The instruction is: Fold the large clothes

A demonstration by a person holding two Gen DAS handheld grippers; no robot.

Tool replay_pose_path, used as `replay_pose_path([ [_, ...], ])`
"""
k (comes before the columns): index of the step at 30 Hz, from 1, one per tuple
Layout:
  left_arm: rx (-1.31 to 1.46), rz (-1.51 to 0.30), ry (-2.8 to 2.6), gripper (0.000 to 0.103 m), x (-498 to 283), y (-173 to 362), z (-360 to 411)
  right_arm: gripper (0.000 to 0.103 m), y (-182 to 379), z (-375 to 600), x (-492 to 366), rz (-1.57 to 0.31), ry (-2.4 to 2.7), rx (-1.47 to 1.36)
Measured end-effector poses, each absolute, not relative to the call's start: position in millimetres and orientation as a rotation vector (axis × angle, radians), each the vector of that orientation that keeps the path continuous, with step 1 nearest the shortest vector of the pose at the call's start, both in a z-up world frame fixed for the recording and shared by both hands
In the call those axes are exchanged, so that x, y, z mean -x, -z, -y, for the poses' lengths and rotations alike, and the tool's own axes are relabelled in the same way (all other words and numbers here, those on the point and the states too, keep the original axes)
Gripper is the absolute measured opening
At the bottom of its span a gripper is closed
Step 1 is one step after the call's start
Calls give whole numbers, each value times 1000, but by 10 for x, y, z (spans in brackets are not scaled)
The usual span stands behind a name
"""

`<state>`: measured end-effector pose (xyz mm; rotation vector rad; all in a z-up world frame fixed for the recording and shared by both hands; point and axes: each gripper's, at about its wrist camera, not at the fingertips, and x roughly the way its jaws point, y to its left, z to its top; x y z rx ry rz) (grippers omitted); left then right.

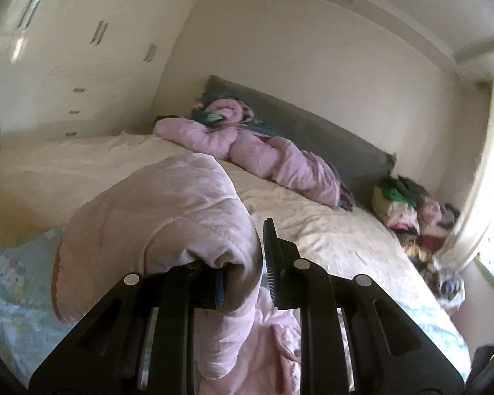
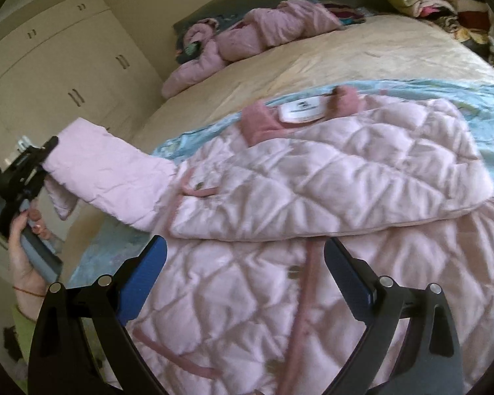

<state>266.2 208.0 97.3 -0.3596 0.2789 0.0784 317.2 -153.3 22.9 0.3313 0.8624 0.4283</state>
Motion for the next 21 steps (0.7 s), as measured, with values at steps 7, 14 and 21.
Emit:
replay_pose_path([
  [7,260,-299,17,12,-2722,-953,-1689,96,-234,1975,-3127,-849,-346,-385],
  [14,206,-330,136,12,-2849,-880,-1395,96,-266,2317,-3085,-820,-272,-436],
  [21,96,-401,261,12,-2982,-690,-912,96,-192,2525,-3062,-821,-208,-488],
])
